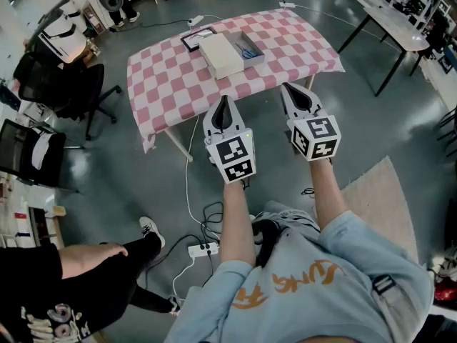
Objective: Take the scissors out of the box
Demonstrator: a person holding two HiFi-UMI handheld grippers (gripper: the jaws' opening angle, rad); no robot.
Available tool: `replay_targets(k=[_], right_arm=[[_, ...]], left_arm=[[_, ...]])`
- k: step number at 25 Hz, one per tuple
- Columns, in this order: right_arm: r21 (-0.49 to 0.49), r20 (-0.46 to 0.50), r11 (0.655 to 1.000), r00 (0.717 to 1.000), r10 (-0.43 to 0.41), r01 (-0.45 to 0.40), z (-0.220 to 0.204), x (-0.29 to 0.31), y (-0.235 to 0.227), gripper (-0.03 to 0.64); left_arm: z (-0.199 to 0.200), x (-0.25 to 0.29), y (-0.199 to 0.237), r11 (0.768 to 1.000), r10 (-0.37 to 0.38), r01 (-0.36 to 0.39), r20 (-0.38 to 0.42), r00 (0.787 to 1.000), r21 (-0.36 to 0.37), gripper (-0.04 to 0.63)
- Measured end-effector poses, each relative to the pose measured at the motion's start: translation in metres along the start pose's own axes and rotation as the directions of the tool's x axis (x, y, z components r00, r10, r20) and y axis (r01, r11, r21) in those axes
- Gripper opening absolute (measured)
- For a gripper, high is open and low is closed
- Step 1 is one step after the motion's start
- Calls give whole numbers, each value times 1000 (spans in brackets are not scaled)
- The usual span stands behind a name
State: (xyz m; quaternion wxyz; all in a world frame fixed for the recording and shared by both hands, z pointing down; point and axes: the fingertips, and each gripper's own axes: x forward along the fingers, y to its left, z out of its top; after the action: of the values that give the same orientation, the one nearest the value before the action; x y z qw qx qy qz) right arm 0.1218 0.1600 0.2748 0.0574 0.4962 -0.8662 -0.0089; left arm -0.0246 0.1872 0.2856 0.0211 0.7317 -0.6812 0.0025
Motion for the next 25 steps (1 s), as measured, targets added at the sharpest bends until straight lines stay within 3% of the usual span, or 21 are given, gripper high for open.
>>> replay_targets(k=[17,25], right_arm=[[46,12,998,998,-54,53,9,4,-18,-3],[23,-1,999,999,-45,45,12,17,-16,-3]], left_arm=[[2,9,7,999,-37,37,0,999,-33,17],[-8,19,35,995,7,-8,-14,1000,-100,17]])
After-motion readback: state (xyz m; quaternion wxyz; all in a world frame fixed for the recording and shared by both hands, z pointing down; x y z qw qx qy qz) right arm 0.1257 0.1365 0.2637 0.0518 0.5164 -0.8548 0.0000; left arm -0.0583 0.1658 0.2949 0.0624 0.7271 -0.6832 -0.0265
